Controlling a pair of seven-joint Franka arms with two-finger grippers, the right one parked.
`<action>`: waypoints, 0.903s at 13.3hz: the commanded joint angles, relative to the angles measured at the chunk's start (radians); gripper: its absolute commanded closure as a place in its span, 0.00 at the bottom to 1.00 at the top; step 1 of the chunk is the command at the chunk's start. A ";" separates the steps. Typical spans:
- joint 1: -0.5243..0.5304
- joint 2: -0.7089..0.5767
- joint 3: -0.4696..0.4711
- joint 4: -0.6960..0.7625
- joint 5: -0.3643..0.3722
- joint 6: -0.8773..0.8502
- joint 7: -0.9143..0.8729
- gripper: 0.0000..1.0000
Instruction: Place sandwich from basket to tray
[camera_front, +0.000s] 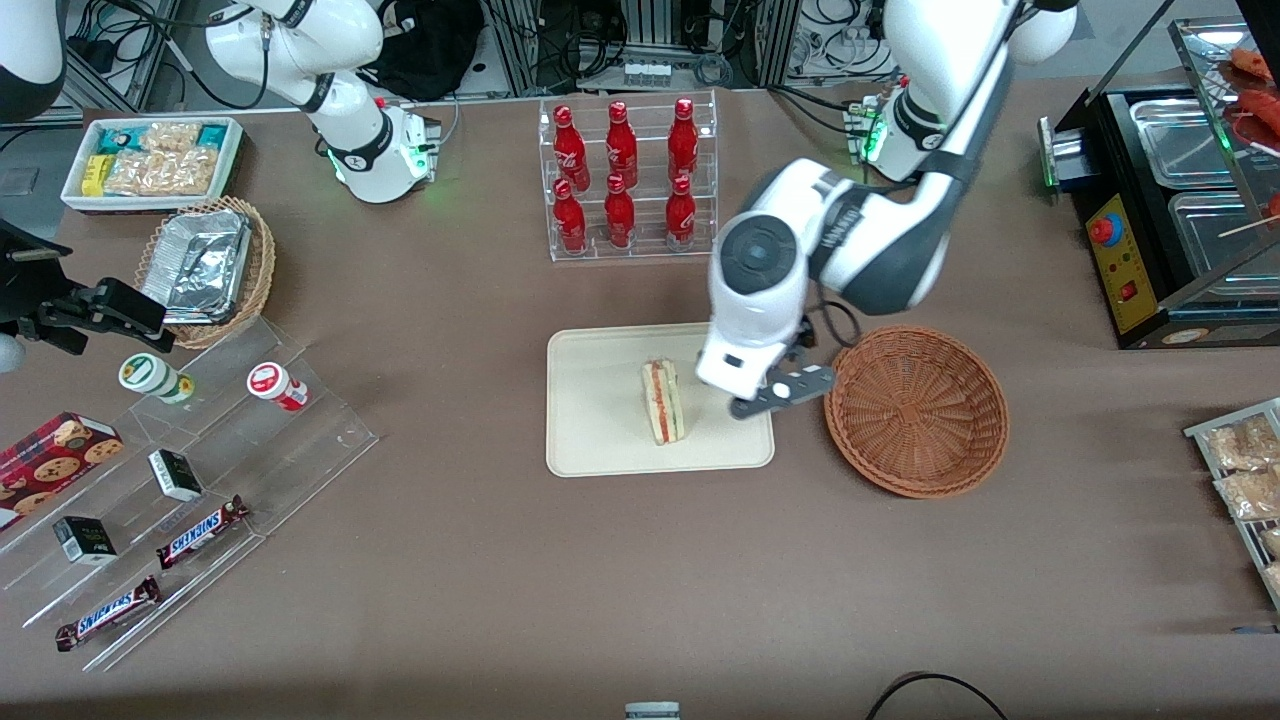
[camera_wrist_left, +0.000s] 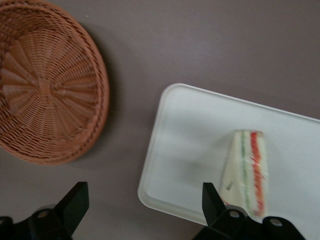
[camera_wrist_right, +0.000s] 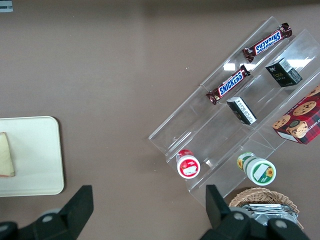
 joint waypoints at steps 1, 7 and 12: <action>0.076 -0.075 -0.005 -0.107 -0.006 0.000 0.100 0.00; 0.214 -0.221 -0.005 -0.242 -0.022 -0.019 0.324 0.00; 0.413 -0.361 -0.069 -0.286 -0.053 -0.157 0.560 0.00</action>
